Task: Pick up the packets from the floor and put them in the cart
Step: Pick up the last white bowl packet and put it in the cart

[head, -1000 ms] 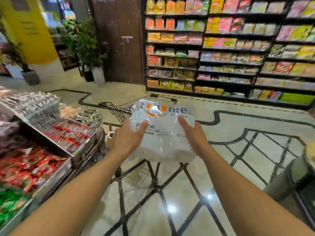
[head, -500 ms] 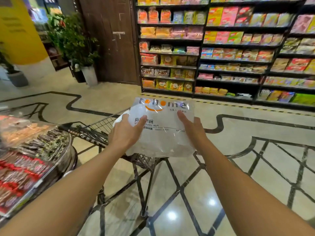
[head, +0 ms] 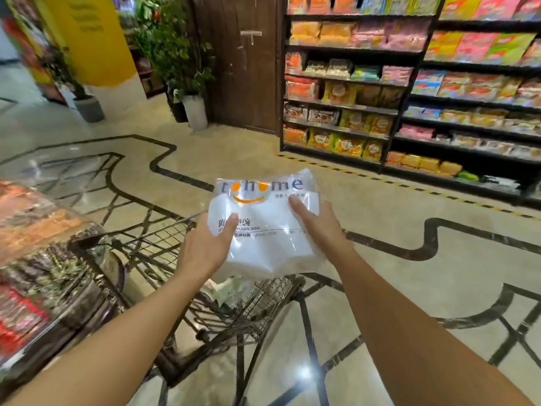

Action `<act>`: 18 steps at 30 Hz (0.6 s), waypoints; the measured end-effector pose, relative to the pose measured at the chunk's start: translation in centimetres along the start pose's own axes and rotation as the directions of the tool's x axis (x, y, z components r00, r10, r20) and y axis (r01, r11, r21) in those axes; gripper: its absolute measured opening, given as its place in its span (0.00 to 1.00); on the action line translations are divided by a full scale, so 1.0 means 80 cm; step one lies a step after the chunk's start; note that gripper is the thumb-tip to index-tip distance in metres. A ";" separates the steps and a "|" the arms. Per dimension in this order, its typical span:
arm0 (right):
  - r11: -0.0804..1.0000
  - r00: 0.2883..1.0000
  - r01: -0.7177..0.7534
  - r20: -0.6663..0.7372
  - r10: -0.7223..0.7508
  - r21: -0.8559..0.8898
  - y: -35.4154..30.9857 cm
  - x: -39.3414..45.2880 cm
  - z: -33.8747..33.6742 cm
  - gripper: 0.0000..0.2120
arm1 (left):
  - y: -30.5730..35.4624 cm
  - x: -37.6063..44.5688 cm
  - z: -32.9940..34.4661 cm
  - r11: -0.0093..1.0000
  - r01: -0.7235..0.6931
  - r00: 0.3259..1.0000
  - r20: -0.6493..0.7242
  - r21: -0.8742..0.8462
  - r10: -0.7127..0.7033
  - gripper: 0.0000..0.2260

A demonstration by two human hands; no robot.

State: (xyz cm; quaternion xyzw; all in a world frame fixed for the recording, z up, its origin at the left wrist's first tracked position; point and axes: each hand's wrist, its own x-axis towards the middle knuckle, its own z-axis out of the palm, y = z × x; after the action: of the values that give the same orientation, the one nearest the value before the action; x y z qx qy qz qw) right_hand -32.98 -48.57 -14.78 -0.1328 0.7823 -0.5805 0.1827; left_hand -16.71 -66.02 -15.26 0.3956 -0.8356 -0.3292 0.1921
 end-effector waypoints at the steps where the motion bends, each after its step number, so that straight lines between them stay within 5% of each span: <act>1: 1.000 1.000 0.002 0.020 -0.001 -0.013 0.003 0.021 0.007 0.45 | -0.006 0.014 0.010 1.000 0.015 1.000 -0.010 -0.009 -0.015 0.34; 8: 0.994 0.980 0.084 0.185 -0.069 -0.072 0.030 0.170 0.085 0.27 | -0.061 0.113 0.076 0.975 0.189 0.976 -0.083 -0.117 -0.200 0.29; 18: 0.987 0.880 0.044 0.474 0.035 -0.155 0.119 0.275 0.211 0.36 | -0.160 0.152 0.139 0.837 0.502 0.846 -0.077 -0.215 -0.527 0.32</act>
State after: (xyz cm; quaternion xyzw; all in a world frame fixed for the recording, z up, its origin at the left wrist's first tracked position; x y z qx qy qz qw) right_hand -45.25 -69.56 -31.19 -0.2871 0.7576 -0.4655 0.3561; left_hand -23.81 -77.15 -31.39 0.6070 -0.6489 -0.4187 0.1878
